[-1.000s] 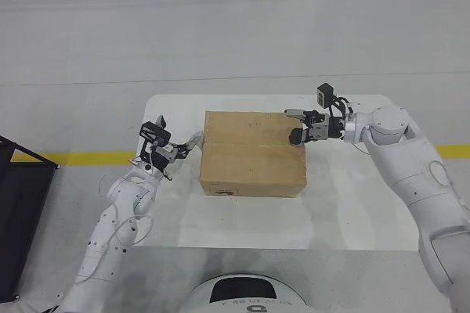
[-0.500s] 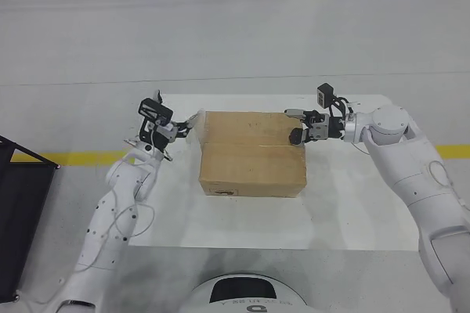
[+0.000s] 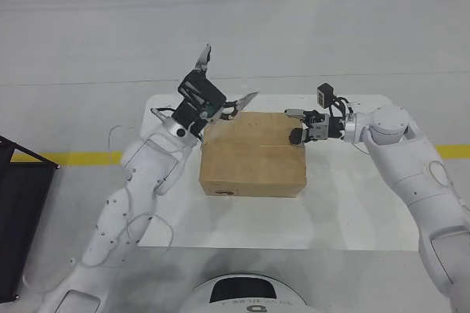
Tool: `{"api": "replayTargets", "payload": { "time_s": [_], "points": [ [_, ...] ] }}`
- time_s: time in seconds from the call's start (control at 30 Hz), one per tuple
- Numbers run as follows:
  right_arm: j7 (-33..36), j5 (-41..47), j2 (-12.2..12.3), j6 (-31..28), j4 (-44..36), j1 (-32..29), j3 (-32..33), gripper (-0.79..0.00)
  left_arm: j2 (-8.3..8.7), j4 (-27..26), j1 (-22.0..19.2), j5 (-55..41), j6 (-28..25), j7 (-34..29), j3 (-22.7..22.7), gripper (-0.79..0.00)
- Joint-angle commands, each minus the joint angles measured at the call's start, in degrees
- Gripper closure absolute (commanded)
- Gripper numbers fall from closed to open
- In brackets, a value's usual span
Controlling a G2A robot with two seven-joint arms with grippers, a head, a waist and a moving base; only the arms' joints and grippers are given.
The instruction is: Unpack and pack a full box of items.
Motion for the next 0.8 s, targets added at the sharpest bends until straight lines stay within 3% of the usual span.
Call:
{"api": "replayTargets", "payload": {
  "time_s": [0.0, 0.17, 0.3, 0.57, 0.77],
  "points": [
    [0.00, 0.00, 0.00, 0.00, 0.00, 0.00, 0.00, -0.785, -0.39, -1.74, -0.65, -3.20, 0.97, -0.91, 0.90, -0.785],
    [0.00, 0.00, 0.00, 0.00, 0.00, 0.00, 0.00, -0.785, -1.19, -3.44, -0.62, -12.75, 5.07, -3.86, 0.62, -0.785],
    [0.00, 0.00, 0.00, 0.00, 0.00, 0.00, 0.00, -0.785, -1.04, -3.20, 1.57, -16.51, 5.82, -4.29, -2.27, -0.785],
    [0.00, 0.00, 0.00, 0.00, 0.00, 0.00, 0.00, -0.785, 0.37, -2.20, 12.36, -20.30, 5.47, -0.24, -14.65, -0.785],
    [0.00, 0.00, 0.00, 0.00, 0.00, 0.00, 0.00, -0.785, 1.33, 2.28, 20.40, -21.49, 2.06, 4.04, -22.71, -0.785]
  ]
}}
